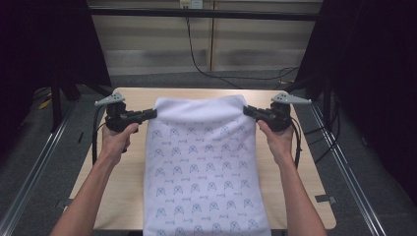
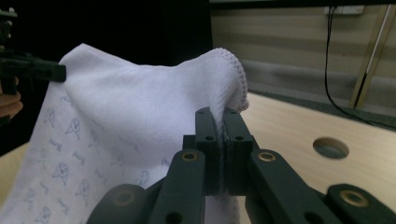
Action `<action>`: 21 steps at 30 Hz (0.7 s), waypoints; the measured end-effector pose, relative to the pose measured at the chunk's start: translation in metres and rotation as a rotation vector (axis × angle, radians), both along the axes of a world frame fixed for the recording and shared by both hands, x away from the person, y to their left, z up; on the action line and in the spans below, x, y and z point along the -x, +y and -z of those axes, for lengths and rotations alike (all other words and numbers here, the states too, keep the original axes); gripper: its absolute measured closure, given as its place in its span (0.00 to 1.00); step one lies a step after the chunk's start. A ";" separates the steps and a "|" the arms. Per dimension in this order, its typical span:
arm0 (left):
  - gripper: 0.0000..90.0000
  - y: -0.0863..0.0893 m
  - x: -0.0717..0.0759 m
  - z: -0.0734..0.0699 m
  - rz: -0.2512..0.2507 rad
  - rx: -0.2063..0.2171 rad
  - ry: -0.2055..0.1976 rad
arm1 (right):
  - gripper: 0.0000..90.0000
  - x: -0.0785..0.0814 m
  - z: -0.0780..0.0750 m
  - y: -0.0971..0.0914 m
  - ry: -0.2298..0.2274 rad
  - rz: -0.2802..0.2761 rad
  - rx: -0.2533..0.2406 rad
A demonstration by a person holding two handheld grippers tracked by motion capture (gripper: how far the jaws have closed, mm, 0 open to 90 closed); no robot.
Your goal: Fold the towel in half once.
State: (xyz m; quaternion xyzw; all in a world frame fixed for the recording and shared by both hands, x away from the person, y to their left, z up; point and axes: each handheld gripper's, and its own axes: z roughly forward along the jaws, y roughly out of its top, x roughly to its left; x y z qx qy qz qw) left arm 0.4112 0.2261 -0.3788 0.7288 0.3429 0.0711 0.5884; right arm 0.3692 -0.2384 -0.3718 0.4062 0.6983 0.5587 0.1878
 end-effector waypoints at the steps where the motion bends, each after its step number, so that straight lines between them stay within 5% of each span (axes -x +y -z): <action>1: 0.96 0.000 -0.001 -0.006 0.006 -0.010 -0.016 | 0.97 -0.003 -0.005 0.000 -0.010 0.000 -0.010; 13: 0.96 0.003 -0.010 -0.074 -0.028 0.028 -0.136 | 0.98 -0.032 -0.074 0.001 -0.096 0.046 -0.027; 17: 0.96 0.006 0.004 -0.068 -0.009 0.005 -0.144 | 0.98 -0.016 -0.080 0.003 -0.138 0.005 -0.041; 21: 0.96 0.008 0.029 -0.044 0.031 -0.012 -0.118 | 0.98 0.012 -0.061 0.002 -0.122 -0.031 -0.009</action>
